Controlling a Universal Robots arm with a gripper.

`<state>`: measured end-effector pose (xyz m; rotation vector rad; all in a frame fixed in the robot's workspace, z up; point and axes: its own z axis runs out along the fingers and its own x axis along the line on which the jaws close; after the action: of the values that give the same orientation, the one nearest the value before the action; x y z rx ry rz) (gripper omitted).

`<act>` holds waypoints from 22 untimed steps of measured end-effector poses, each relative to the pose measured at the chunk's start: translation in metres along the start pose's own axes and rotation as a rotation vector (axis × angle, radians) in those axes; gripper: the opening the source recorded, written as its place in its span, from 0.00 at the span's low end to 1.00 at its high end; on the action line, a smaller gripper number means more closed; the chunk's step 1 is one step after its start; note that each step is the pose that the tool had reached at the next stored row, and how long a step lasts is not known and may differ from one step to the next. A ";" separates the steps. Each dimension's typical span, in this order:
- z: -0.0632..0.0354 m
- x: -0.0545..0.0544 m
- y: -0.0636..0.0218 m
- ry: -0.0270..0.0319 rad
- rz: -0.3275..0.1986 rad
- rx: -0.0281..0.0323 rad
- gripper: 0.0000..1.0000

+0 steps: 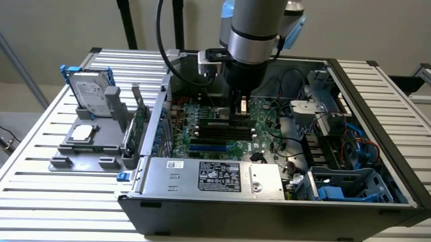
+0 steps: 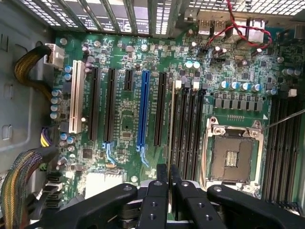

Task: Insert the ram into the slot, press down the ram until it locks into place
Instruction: 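Insert the ram into the slot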

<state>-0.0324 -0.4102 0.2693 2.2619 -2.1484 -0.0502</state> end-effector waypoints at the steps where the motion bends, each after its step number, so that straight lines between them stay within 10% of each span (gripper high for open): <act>1: 0.0018 0.000 0.0000 0.0000 0.000 0.0000 0.13; 22: 0.0331 -0.010 -0.0020 0.0001 0.002 -0.0060 0.13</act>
<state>-0.0322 -0.4000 0.2362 2.2563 -2.1477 -0.0564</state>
